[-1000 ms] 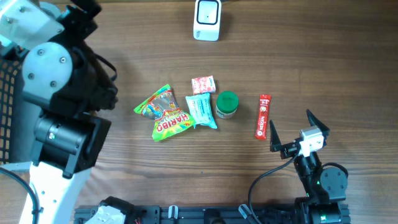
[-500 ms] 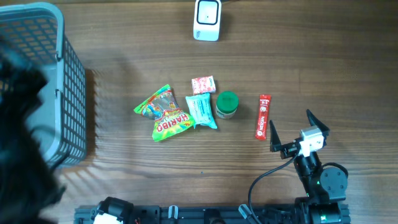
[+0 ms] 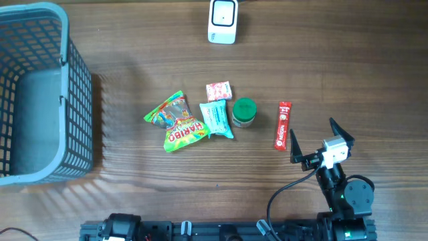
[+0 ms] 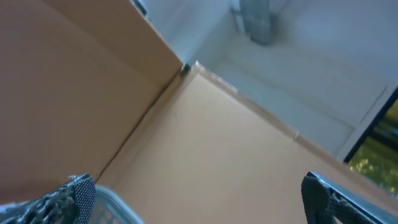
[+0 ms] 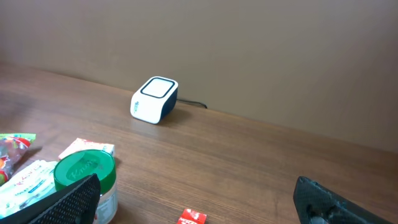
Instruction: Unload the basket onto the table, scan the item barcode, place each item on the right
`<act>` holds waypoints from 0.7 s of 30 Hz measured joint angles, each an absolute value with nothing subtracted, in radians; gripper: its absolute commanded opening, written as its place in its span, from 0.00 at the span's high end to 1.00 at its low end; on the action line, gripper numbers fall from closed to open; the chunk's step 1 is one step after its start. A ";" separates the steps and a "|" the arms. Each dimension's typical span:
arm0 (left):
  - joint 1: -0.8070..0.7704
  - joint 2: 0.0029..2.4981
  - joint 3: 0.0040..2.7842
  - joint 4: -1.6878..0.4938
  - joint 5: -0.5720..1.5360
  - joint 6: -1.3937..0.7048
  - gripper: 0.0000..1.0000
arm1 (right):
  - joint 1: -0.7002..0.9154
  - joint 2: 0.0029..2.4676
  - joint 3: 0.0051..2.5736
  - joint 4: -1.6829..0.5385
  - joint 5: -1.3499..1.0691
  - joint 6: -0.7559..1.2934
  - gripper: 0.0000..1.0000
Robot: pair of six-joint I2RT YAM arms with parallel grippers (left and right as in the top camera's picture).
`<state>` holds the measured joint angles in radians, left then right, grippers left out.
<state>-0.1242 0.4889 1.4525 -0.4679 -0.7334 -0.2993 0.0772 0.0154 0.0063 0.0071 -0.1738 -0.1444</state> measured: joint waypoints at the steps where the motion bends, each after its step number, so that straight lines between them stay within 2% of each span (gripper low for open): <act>1: -0.124 0.489 1.451 -0.477 -0.733 -0.303 0.00 | 0.077 0.015 0.006 0.007 -0.174 -0.144 0.00; 6: -0.124 0.482 1.447 -0.490 -0.735 -0.317 0.00 | 0.077 0.015 0.006 0.008 -0.183 -0.082 0.00; 9: -0.124 0.471 1.438 -0.489 -0.735 -0.320 0.00 | 0.077 0.015 0.006 0.022 -0.263 0.157 0.00; 17: -0.124 0.400 1.354 -0.440 -0.735 -0.321 0.00 | 0.077 0.015 0.006 0.047 -0.539 0.595 0.00; 21: -0.124 0.297 1.258 -0.385 -0.735 -0.319 0.00 | 0.077 0.015 0.013 0.082 -0.627 0.693 0.01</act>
<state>-0.1242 0.2970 1.2583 -0.3847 -0.7353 -0.3191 0.0772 0.0154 0.0132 0.0822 -0.6270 0.6930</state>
